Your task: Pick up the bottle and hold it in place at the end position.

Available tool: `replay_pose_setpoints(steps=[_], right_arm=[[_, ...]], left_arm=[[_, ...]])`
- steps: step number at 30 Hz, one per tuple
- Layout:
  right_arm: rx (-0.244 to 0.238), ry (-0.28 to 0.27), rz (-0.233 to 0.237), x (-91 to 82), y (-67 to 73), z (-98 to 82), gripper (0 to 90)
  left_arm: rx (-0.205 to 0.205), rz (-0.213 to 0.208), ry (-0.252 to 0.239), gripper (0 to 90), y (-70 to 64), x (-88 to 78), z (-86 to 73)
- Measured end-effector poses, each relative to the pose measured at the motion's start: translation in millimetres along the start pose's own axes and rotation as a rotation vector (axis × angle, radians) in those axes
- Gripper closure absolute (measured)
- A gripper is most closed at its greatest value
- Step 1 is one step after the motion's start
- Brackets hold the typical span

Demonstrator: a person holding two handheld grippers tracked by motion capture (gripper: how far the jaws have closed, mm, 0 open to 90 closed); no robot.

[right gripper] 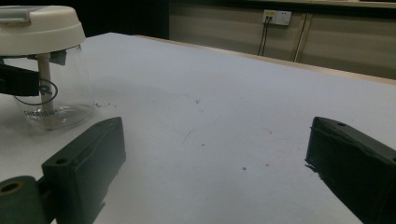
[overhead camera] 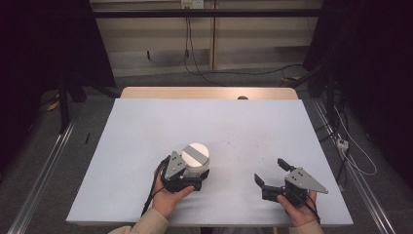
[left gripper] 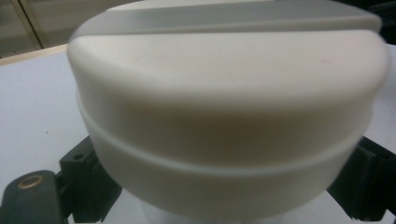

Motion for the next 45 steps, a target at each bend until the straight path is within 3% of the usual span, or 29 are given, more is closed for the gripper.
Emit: replay_pose_setpoints(steps=[10, 14, 23, 34, 45], right_arm=[[0.0, -0.004, 0.001, -0.4, -0.1, 0.5, 4.5], [0.0, -0.004, 0.001, -0.2, -0.2, 0.5, 4.5], [0.004, -0.006, 0.001, -0.5, -0.5, 0.9, 4.5], [0.001, -0.006, 0.005, 0.1, -0.4, 1.1, 4.6], [0.0, -0.005, 0.004, 0.2, -1.0, 1.1, 4.5]], left_arm=[[-0.006, 0.013, -0.021, 17.9, 2.0, -0.4, 0.4], [0.008, 0.006, -0.027, 18.2, 1.9, 0.2, 0.8], [-0.011, -0.022, -0.057, 18.4, 6.2, 0.5, 8.6], [-0.021, -0.015, -0.069, 18.4, 16.1, 2.8, 19.1], [0.0, -0.019, -0.062, 18.5, 21.8, 8.6, 26.2]])
Point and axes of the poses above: each handheld gripper's, and its own axes: x roughly forward along the jaws, z roughly out of its top, y roughly to its left, the point moved 1 cm from there along x, roughly forward along the jaws, and after that the axes turned 2 degrees about y, right-handed, at the moved point
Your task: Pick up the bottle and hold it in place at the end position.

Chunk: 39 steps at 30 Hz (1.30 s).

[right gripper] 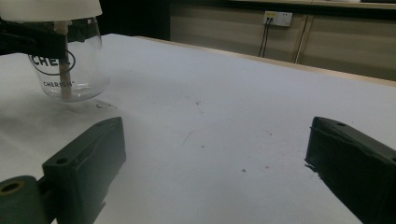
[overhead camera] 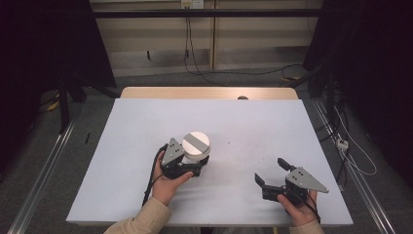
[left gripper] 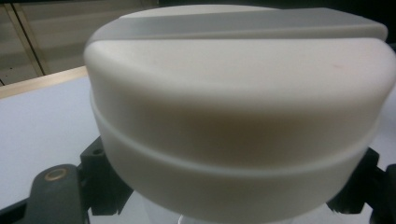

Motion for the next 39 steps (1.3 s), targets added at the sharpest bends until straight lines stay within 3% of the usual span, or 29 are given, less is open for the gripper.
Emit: replay_pose_setpoints(steps=[39], right_arm=[[-0.001, 0.002, 0.007, 1.0, -1.0, -0.2, 4.6]], left_arm=[[0.014, 0.002, 0.006, 18.5, 14.8, 24.6, 15.7]])
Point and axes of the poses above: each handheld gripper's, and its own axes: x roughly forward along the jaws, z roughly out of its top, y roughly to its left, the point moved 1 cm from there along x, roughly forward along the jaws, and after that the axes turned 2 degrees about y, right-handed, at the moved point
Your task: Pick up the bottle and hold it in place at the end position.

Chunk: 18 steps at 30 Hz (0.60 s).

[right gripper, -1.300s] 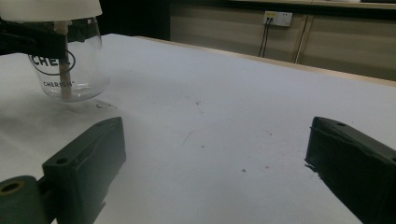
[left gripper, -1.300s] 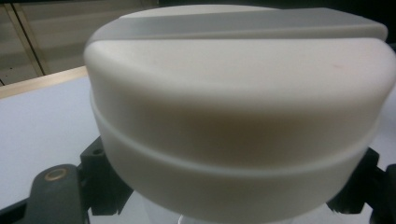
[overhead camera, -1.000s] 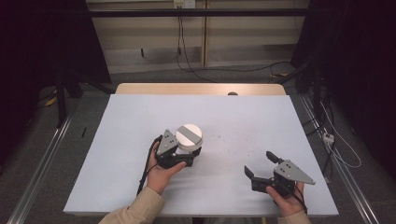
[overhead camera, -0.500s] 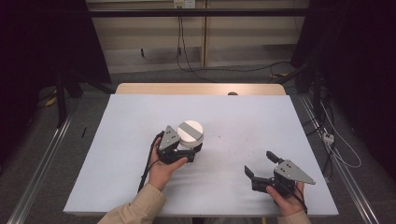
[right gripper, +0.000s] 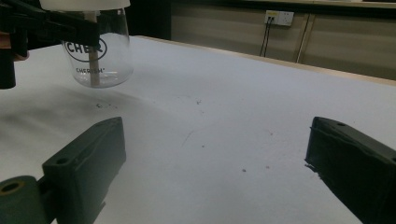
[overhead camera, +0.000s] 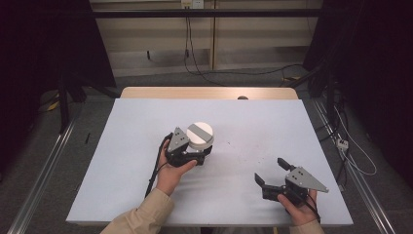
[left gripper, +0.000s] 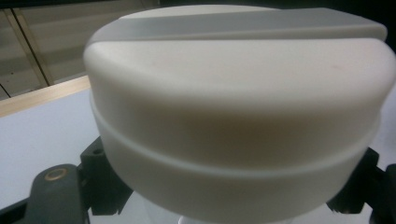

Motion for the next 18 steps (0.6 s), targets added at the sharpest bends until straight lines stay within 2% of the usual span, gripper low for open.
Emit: replay_pose_setpoints(steps=[18], right_arm=[[0.001, 0.0, -0.002, -0.5, -0.9, -0.1, 4.5]], left_arm=[[0.01, -0.002, 0.001, 18.5, 4.4, 10.1, 4.0]])
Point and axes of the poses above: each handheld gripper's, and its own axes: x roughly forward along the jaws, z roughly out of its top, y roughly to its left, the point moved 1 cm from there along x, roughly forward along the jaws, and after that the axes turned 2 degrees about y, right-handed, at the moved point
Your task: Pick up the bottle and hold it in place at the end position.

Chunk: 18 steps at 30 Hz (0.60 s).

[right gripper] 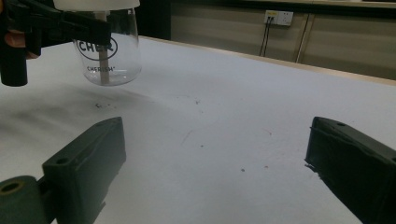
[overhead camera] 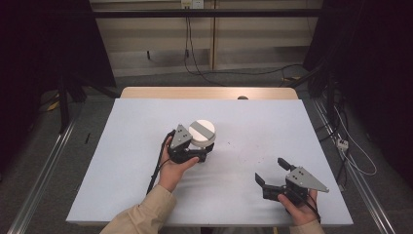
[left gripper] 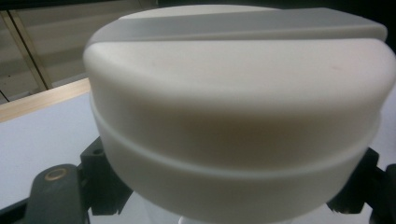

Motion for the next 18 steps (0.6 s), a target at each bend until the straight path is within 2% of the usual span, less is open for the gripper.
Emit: replay_pose_setpoints(steps=[18], right_arm=[[0.0, 0.0, 0.003, 0.5, -0.1, 0.3, 4.5]], left_arm=[[-0.023, 0.017, 0.003, 18.5, 10.2, 12.1, -5.5]])
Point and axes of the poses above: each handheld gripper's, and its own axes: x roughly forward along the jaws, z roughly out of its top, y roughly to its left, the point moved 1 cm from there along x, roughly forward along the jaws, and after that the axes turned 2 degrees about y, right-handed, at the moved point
